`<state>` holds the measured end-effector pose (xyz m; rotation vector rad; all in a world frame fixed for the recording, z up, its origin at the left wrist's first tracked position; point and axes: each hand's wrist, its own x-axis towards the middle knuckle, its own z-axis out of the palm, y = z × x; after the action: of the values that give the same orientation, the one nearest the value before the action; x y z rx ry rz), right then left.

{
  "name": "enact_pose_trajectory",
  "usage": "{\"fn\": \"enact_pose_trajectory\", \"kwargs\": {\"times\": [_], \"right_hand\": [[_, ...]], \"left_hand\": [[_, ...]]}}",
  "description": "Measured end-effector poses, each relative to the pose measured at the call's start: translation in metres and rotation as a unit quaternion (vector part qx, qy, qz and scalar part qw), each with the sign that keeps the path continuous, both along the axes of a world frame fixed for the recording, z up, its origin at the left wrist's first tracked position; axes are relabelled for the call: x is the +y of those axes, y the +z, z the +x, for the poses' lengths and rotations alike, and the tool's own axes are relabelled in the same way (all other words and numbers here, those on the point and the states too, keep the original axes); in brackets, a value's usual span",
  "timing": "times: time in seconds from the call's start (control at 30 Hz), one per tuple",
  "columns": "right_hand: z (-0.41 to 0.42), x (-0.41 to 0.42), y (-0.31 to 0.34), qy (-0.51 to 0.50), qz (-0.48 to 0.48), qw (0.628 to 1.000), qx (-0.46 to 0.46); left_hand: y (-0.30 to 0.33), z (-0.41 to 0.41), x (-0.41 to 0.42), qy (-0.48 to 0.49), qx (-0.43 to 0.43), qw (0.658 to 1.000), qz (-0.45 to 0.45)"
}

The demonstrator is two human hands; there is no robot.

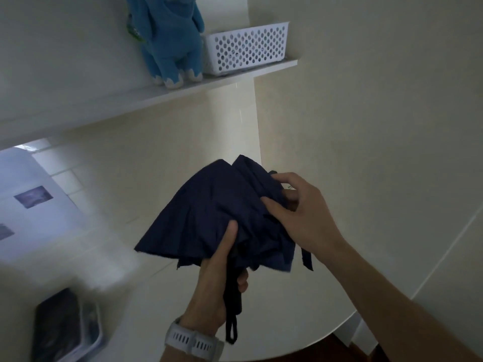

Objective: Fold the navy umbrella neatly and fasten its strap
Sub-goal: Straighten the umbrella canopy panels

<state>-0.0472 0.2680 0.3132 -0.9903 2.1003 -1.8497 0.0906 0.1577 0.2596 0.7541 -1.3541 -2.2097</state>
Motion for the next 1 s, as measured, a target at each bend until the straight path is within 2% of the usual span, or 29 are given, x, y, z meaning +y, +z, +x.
{"fn": "enact_pose_trajectory", "kwargs": {"times": [0.17, 0.23, 0.37, 0.47, 0.5, 0.57, 0.6, 0.63, 0.67, 0.77, 0.8, 0.87, 0.93, 1.0], "right_hand": [[0.021, 0.023, 0.002, -0.076, -0.032, 0.997, -0.007], [0.036, 0.026, -0.006, -0.066, -0.033, 0.997, 0.014], [0.060, 0.024, -0.020, 0.028, -0.032, 0.998, -0.039], [0.061, 0.029, -0.026, -0.027, -0.040, 0.999, -0.012], [0.060, 0.031, -0.030, -0.043, -0.033, 0.999, -0.003], [0.065, 0.034, -0.035, 0.034, 0.015, 0.999, 0.008], [0.070, 0.038, -0.035, 0.084, 0.062, 0.994, 0.044], [0.072, 0.044, -0.032, 0.091, 0.099, 0.986, 0.095], [0.070, 0.049, -0.025, 0.048, 0.089, 0.988, 0.120], [0.042, 0.053, 0.021, -0.188, -0.045, 0.975, 0.109], [0.028, 0.047, 0.035, -0.205, -0.059, 0.973, 0.084], [0.013, 0.032, 0.058, -0.152, -0.028, 0.986, 0.059], [0.008, 0.025, 0.057, -0.114, -0.026, 0.990, 0.080], [0.011, 0.030, 0.043, -0.103, -0.037, 0.989, 0.102]], "left_hand": [[0.007, -0.019, -0.013, 0.052, 0.012, 0.998, -0.018], [0.011, -0.025, -0.018, 0.055, 0.019, 0.998, -0.019], [0.018, -0.035, -0.025, 0.013, 0.052, 0.999, 0.010], [0.022, -0.034, -0.030, -0.019, 0.059, 0.998, 0.007], [0.024, -0.034, -0.030, -0.025, 0.054, 0.998, 0.005], [0.026, -0.033, -0.030, -0.030, 0.043, 0.999, 0.008], [0.025, -0.031, -0.030, -0.028, 0.039, 0.999, 0.009], [0.024, -0.030, -0.031, -0.026, 0.040, 0.999, 0.009], [0.022, -0.029, -0.033, -0.026, 0.045, 0.999, 0.009], [0.017, -0.026, -0.036, -0.038, 0.038, 0.998, -0.012], [0.014, -0.025, -0.036, -0.041, 0.044, 0.998, -0.016], [0.013, -0.023, -0.032, -0.033, 0.073, 0.997, -0.004], [0.015, -0.025, -0.031, -0.021, 0.099, 0.995, 0.017], [0.019, -0.030, -0.030, 0.025, 0.085, 0.994, 0.060]]}}
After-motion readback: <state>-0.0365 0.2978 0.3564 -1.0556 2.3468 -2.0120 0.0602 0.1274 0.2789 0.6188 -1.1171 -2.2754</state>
